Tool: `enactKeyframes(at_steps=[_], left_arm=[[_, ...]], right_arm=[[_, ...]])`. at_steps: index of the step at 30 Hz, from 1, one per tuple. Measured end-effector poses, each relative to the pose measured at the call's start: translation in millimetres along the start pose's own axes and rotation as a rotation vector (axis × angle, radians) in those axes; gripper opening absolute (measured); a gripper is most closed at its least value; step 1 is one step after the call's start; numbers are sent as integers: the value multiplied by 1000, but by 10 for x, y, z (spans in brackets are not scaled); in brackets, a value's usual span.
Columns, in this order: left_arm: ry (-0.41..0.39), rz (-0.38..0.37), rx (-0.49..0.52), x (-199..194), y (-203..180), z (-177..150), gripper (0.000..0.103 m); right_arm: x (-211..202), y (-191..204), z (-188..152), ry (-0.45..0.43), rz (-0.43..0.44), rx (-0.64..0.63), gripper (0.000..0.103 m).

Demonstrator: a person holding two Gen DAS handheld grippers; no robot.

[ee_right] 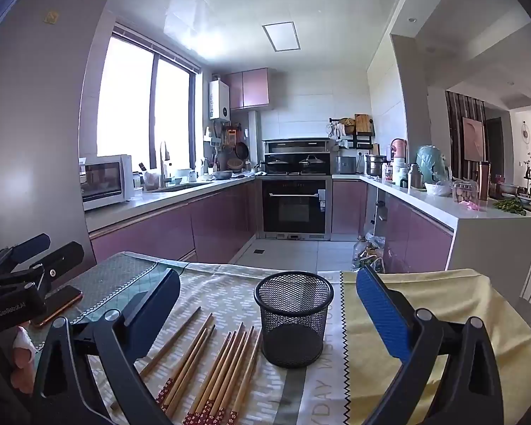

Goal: Organize utensils

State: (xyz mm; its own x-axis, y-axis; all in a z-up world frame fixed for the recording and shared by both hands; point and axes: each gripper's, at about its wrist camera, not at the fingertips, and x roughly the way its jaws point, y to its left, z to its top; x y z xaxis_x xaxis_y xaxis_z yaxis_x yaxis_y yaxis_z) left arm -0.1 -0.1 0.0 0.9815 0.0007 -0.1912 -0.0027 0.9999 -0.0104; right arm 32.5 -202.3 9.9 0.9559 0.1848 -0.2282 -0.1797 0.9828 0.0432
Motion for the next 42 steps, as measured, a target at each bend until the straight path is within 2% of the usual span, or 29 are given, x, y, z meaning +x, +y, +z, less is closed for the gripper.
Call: enactKeyframes(at_steps=[2, 8, 10, 20, 42], left_arm=[[0, 8, 12, 2, -5, 0, 98], [0, 3, 3, 39, -45, 18, 98], [-6, -1, 0, 39, -61, 22, 98], [-35, -17, 1, -65, -45, 4, 98], [-42, -28, -5, -67, -81, 13, 98]], right_arm=[[16, 29, 3, 35, 4, -22, 97], [84, 50, 5, 24, 4, -19, 97], [-71, 53, 21, -7, -3, -19, 97], [-124, 75, -47, -24, -14, -23, 97], [-113, 49, -52, -16, -10, -6, 97]])
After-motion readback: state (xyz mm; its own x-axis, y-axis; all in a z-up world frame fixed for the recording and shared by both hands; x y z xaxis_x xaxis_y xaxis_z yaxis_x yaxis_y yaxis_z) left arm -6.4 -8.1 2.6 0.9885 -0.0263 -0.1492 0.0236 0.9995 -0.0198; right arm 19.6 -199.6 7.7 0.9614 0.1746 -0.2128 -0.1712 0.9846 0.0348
